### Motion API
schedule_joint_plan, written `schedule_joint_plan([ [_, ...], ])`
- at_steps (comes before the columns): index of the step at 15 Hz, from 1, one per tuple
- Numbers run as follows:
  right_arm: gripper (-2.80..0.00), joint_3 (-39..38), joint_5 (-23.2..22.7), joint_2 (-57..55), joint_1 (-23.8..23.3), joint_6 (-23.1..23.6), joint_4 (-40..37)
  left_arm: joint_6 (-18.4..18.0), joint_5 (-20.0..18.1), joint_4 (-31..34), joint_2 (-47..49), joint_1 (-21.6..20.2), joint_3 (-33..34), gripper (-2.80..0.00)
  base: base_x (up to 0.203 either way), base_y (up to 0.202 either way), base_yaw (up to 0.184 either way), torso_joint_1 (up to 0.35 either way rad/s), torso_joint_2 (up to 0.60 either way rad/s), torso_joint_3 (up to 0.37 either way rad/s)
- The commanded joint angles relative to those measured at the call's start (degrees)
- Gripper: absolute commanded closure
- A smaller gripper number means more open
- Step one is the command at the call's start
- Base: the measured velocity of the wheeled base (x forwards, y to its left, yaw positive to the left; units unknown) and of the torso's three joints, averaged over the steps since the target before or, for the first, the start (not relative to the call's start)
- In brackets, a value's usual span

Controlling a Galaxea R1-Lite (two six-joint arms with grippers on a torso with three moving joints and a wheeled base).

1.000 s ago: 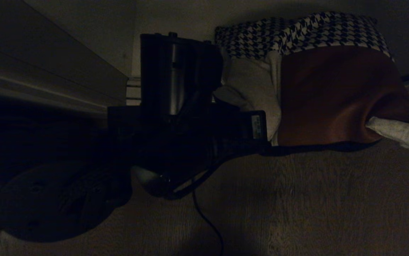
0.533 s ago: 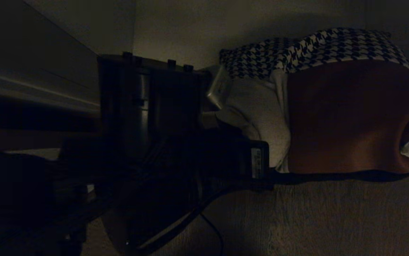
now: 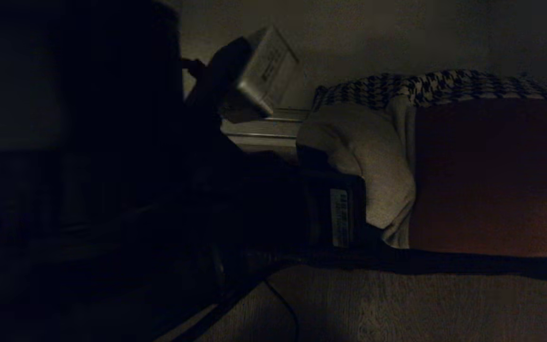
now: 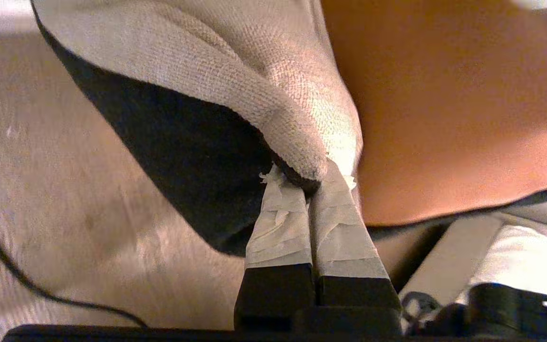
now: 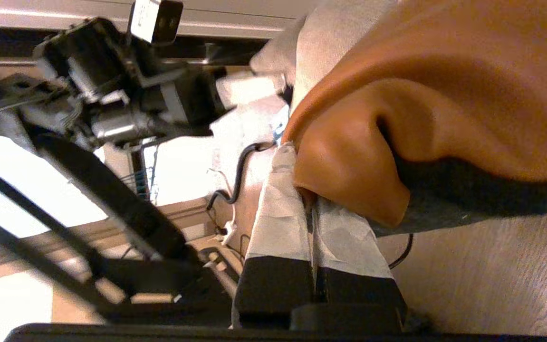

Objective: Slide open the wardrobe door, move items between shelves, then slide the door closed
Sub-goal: Place the pillow on the higher shelf

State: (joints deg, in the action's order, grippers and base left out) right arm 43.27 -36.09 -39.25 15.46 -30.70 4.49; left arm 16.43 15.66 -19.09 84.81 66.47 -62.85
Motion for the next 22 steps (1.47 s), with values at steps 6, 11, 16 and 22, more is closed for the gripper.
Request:
schedule_joint_plan([
  [6, 0.0, 4.16, -0.56, 5.76, -0.08, -0.15, -6.1, -1.94, -0.24, -1.09, -5.23, 2.51, 0.15, 0.0, 0.0, 0.0, 0.0, 0.0, 0.0, 0.0],
  [11, 0.0, 5.02, -5.57, 7.23, -0.26, -0.26, -10.91, -3.24, 0.63, -0.56, -6.48, 2.94, -1.34, 0.0, 0.0, 0.0, 0.0, 0.0, 0.0, 0.0],
  [16, 0.0, 5.16, -6.1, 8.22, -0.69, -0.77, -12.66, -3.77, -0.28, 0.28, -8.34, 4.9, -0.08, 0.0, 0.0, 0.0, 0.0, 0.0, 0.0, 0.0],
  [22, 0.0, 5.06, -8.88, 13.02, -1.46, -0.72, -20.09, -3.17, -0.12, -0.11, -10.03, 7.35, 1.78, 0.0, 0.0, 0.0, 0.0, 0.0, 0.0, 0.0],
])
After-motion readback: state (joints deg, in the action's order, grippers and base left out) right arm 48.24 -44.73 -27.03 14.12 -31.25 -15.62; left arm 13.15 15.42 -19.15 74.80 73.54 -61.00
